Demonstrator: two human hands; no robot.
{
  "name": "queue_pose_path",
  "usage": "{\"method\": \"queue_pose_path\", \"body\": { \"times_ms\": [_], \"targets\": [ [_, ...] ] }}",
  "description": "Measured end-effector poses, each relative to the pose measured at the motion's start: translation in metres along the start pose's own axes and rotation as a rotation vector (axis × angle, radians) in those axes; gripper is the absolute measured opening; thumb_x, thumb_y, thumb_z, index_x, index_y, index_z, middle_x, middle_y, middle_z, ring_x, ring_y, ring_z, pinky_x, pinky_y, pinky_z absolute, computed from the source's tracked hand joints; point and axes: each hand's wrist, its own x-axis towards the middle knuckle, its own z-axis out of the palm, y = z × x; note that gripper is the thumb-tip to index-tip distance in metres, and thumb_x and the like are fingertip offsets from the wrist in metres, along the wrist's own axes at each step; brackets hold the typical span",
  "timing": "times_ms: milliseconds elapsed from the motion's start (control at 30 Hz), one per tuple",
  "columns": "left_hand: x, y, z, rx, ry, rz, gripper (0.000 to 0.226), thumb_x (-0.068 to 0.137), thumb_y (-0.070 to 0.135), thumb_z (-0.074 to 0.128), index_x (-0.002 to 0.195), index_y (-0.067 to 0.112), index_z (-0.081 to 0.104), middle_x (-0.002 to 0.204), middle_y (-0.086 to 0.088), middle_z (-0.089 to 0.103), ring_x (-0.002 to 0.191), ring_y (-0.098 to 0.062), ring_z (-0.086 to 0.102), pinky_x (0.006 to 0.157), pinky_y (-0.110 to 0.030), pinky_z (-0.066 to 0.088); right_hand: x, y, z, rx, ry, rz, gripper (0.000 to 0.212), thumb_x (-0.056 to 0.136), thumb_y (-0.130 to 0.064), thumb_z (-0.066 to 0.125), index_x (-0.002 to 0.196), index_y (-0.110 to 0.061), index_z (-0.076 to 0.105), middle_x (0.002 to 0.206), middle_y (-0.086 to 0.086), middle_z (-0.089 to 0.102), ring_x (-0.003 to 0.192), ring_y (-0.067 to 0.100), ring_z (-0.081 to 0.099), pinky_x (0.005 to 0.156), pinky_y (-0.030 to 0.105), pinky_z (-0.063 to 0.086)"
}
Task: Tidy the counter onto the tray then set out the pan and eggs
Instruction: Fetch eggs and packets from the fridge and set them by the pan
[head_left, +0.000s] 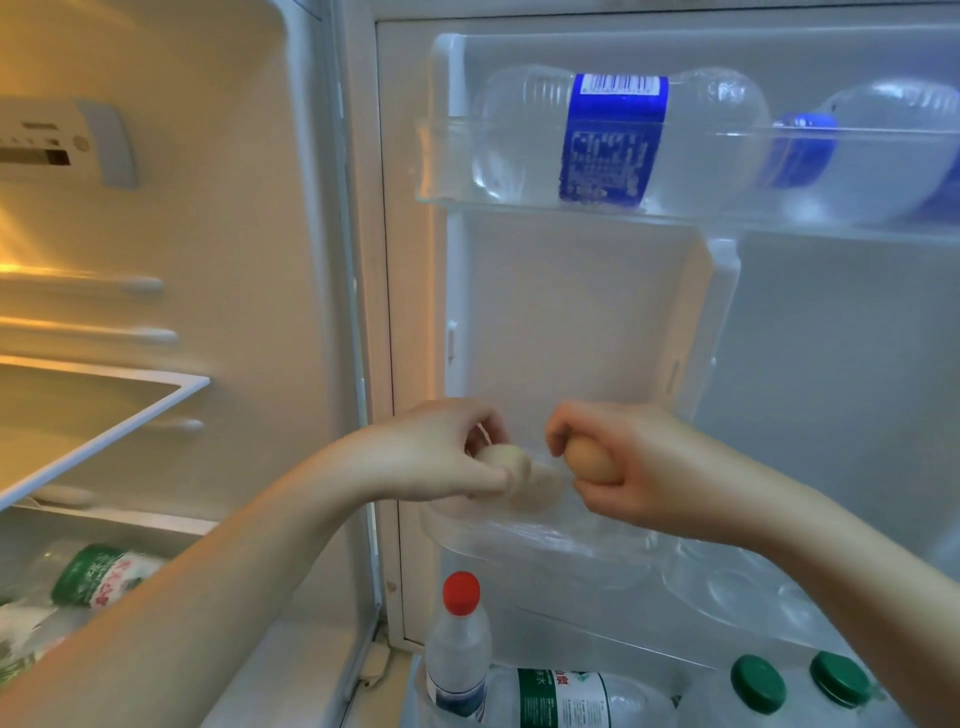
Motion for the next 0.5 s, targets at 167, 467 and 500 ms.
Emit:
{"method": "queue_pose_path", "body": {
  "times_ms": [167, 467, 500],
  "targets": [
    [-0.006, -0.003, 0.006, -0.555, 0.204, 0.153, 0.033, 0.077, 0.026, 0.057, 0.109, 0.021, 0.063, 0.084, -0.004, 0.068, 0.070, -0.017, 0.063, 0.066, -0.026, 0.051, 0.002, -0.010, 0.000, 0.291, 0.359, 0.174, 0.024, 0.076, -0.013, 0.072, 0.083, -0.032, 0.058, 0.070, -0.010, 0.060, 0.060, 0.005, 0.052, 0.055, 0.015, 0.042],
    [-0.041, 0.000, 0.040, -1.382, 0.344, 0.338, 0.042, 0.074, 0.026, 0.061, 0.110, 0.007, 0.050, 0.088, -0.011, 0.051, 0.054, -0.014, 0.043, 0.047, -0.020, 0.038, 0.011, -0.044, 0.017, 1.610, 0.498, 0.216, 0.010, 0.084, -0.027, 0.056, 0.077, -0.020, 0.056, 0.067, 0.006, 0.053, 0.034, 0.008, 0.026, 0.037, 0.012, 0.018],
    [-0.048, 0.001, 0.044, -1.415, 0.366, 0.355, 0.038, 0.075, 0.026, 0.060, 0.107, 0.008, 0.049, 0.088, -0.011, 0.053, 0.052, -0.013, 0.042, 0.046, -0.020, 0.036, 0.011, -0.047, 0.019, 1.729, 0.455, 0.209, 0.014, 0.085, -0.030, 0.055, 0.078, -0.018, 0.055, 0.066, 0.006, 0.052, 0.034, 0.007, 0.027, 0.034, 0.012, 0.019]
  ]
}}
